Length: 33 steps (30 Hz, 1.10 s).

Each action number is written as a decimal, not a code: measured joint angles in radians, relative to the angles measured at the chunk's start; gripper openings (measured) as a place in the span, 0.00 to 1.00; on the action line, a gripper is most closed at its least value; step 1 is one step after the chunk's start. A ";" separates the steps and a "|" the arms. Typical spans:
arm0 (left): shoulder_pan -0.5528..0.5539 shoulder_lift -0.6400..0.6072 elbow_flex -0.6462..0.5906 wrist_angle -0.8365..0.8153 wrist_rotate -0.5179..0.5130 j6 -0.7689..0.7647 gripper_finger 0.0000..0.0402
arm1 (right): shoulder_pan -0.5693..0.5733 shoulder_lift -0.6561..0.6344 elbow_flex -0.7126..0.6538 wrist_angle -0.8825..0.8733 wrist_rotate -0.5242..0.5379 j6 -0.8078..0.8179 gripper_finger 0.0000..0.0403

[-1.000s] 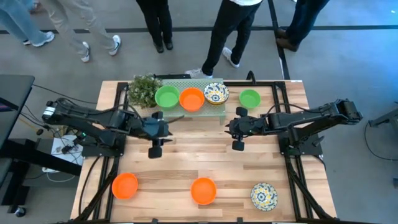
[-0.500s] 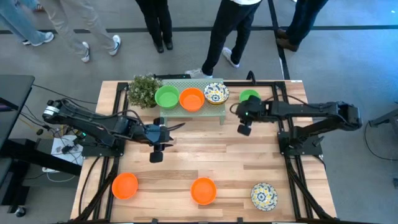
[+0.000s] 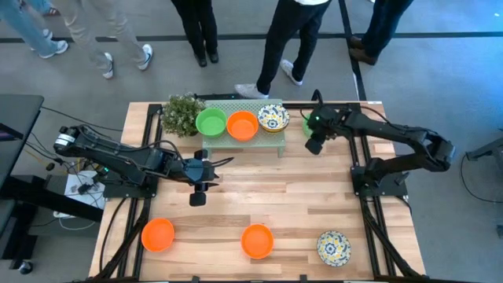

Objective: Pick & Place Mini bowls
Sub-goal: Stack the green bowl on top of the green bowl on the shelf

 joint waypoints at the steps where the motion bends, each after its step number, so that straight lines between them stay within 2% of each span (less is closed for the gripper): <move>1: 0.000 0.000 0.000 0.002 0.000 0.000 0.28 | -0.014 0.011 0.000 0.001 -0.002 0.008 0.26; 13: 0.000 0.000 0.000 0.012 0.000 0.000 0.28 | -0.072 0.250 0.000 0.043 -0.001 -0.012 0.26; 19: 0.000 0.000 0.000 0.014 0.001 0.000 0.28 | -0.071 0.312 -0.001 0.042 0.004 -0.012 0.24; 22: 0.000 0.000 0.000 0.014 0.001 0.000 0.28 | -0.071 0.315 -0.001 0.041 0.006 -0.007 0.19; 27: 0.000 0.000 0.000 0.020 0.001 -0.001 0.28 | -0.056 0.269 -0.001 0.016 0.002 -0.004 0.03; 33: 0.000 0.000 0.000 0.026 0.001 -0.003 0.28 | 0.007 0.150 -0.001 -0.064 0.001 0.038 0.03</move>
